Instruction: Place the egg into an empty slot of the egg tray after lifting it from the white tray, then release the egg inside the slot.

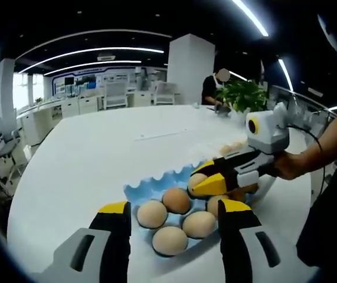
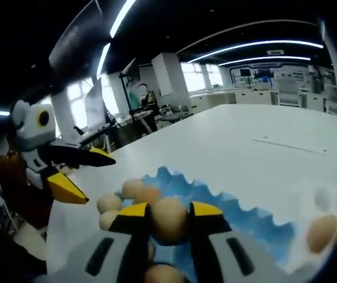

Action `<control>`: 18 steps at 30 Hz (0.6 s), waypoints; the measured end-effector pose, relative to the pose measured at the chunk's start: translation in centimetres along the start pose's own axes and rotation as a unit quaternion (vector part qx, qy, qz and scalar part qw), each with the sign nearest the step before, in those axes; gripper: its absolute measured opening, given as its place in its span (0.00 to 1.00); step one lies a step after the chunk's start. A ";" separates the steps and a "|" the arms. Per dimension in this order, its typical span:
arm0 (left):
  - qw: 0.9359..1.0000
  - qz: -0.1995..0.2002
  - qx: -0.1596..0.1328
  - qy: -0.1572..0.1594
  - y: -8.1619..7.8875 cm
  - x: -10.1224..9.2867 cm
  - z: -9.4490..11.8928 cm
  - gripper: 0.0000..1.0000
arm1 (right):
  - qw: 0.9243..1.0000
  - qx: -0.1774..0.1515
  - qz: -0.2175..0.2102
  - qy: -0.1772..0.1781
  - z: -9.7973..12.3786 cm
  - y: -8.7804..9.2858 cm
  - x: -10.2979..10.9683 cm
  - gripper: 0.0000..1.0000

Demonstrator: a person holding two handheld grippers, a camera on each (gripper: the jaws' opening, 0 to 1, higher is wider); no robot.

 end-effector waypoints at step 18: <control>1.000 -0.003 -0.002 -0.004 -0.2 0.2 -0.1 0.59 | 1.000 0.002 -0.009 0.003 1.5 0.2 -0.6 0.26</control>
Point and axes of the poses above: the point that each gripper's makers call its tool centre point, and the gripper's own axes: z roughly backward along the fingers, x roughly to its left, y roughly out of its underside, the point moved 10 cm from there along z, roughly backward along the fingers, and after that the axes turned 13 degrees about -x, right-handed, at the moved point
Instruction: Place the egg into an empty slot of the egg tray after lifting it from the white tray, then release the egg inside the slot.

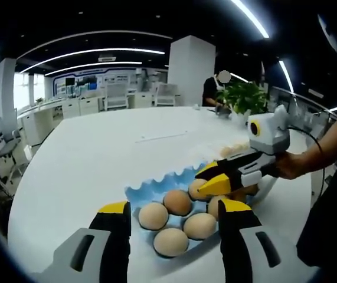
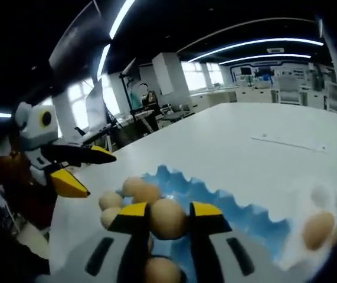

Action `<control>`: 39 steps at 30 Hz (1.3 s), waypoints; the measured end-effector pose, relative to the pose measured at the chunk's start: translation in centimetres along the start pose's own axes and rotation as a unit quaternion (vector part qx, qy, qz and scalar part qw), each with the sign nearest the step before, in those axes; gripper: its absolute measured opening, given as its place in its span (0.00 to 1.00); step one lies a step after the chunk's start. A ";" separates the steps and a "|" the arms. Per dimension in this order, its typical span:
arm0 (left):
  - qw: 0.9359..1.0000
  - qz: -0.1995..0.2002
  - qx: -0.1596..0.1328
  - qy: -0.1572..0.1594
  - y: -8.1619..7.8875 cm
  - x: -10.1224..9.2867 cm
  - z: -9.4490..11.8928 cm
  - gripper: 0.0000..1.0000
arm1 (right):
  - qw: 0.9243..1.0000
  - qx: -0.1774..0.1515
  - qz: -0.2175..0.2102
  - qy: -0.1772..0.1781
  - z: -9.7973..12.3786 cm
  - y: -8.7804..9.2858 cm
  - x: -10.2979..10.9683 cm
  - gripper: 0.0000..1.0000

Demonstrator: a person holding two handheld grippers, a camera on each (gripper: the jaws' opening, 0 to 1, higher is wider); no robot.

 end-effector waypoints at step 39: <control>1.000 0.005 0.003 0.001 0.3 0.1 0.0 0.58 | 0.910 -0.051 0.096 0.401 21.3 -1.6 -11.1 0.25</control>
Point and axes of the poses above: the point that each gripper's makers call its tool centre point, and the gripper's own axes: z roughly backward along the fingers, x roughly to its left, y roughly out of its underside, the point moved 10 cm from there along z, roughly backward along the fingers, and after that the axes turned 13 degrees about -x, right-handed, at the moved point
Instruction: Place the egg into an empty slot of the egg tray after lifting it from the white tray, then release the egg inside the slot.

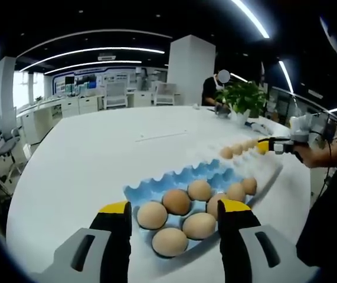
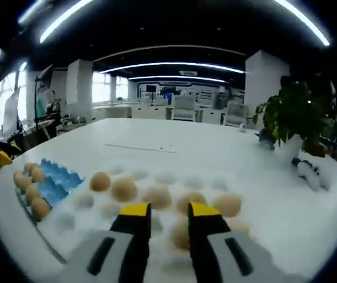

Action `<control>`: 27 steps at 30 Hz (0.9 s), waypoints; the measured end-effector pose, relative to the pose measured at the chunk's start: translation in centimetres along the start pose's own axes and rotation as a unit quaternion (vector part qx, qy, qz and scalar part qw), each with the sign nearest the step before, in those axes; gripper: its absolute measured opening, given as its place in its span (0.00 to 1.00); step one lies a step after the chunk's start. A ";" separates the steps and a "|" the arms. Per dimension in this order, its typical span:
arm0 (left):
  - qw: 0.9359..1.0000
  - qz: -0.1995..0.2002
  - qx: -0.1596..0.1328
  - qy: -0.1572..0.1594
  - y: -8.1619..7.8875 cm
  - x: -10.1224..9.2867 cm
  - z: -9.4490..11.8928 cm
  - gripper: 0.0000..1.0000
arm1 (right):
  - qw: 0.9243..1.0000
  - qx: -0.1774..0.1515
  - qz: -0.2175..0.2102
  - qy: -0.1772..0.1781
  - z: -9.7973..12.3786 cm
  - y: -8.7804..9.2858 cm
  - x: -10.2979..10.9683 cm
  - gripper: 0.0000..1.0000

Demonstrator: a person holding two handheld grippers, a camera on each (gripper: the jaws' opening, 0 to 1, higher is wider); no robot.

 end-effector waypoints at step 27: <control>1.000 -0.005 0.003 -0.001 0.0 0.1 0.3 0.62 | 1.000 0.028 -0.011 -0.003 0.0 2.6 -1.2 0.27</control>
Point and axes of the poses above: the point that each gripper's makers call its tool centre point, and the gripper's own axes: z roughly backward along the fingers, x roughly to its left, y roughly out of its underside, the point moved 10 cm from there along z, roughly backward along the fingers, and after that the axes turned 13 degrees about -x, right-handed, at the moved point
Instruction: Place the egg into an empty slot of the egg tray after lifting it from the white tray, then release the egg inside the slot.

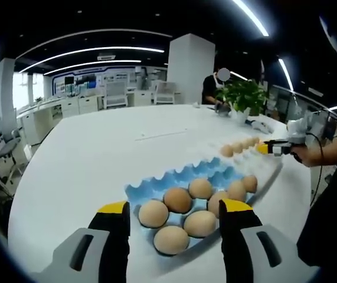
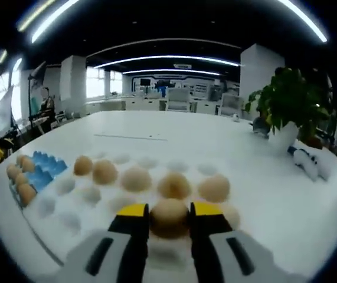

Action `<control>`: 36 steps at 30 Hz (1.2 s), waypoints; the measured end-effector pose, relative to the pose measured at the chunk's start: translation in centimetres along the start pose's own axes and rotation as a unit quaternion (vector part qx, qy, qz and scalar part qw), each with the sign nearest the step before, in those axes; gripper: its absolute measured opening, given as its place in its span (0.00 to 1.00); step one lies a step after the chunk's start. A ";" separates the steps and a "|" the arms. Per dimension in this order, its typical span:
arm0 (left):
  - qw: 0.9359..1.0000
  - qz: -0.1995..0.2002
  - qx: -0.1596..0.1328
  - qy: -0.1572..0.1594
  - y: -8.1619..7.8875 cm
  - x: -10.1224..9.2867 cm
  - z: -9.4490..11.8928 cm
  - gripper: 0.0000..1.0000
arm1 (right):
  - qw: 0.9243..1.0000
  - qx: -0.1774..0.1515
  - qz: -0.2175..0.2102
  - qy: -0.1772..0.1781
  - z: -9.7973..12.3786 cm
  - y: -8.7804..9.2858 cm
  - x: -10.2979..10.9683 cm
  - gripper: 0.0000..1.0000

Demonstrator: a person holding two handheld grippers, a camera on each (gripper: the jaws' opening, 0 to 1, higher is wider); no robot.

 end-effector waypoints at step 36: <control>1.000 -0.002 0.010 0.009 -0.1 -0.7 -0.4 0.68 | 0.994 -0.041 -0.023 -0.098 0.4 -4.6 5.3 0.26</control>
Point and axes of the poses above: the point that each gripper's makers call its tool centre point, and the gripper's own axes: z roughly backward along the fingers, x roughly to its left, y roughly out of its underside, the point moved 10 cm from there along z, roughly backward along the fingers, and after that the axes turned 13 degrees about -x, right-handed, at the moved point
